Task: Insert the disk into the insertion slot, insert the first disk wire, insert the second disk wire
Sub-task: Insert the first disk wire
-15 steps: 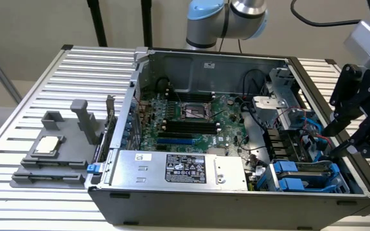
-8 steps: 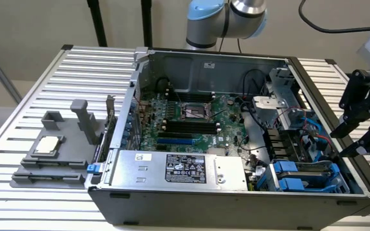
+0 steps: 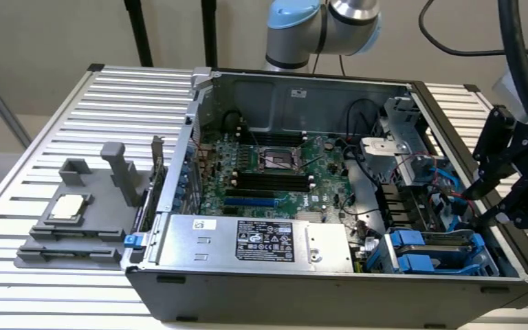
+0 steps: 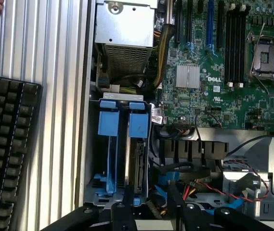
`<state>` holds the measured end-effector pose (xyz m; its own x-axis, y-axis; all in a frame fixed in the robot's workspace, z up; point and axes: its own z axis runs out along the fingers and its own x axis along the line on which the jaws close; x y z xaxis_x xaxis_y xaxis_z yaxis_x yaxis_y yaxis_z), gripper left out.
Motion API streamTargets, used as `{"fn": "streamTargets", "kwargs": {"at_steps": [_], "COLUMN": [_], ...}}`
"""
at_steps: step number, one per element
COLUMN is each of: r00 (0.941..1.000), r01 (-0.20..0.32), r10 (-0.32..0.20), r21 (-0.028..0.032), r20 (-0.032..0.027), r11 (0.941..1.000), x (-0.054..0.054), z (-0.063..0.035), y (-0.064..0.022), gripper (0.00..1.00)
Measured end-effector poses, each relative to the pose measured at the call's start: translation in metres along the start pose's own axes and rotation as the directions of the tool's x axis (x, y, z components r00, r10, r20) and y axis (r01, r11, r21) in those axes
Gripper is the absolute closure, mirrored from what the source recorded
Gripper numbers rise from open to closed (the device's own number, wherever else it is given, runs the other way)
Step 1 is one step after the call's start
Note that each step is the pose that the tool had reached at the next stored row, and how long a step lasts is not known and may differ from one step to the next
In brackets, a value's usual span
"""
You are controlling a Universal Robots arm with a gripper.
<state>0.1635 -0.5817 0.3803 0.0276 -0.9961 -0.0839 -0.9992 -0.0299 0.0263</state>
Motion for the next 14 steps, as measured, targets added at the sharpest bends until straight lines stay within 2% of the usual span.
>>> {"fn": "streamTargets", "kwargs": {"at_steps": [9,14], "r00": [0.9999,0.9996], "r01": [0.016,0.027], "r10": [-0.016,-0.027], "r21": [-0.0014,-0.0022], "r20": [-0.0010,-0.0023], "r11": [0.9999,0.9996], "x": [-0.001,-0.005], "z": [0.0163,0.0249], "y": [-0.0001,0.0037], "gripper": [0.60,0.58]}}
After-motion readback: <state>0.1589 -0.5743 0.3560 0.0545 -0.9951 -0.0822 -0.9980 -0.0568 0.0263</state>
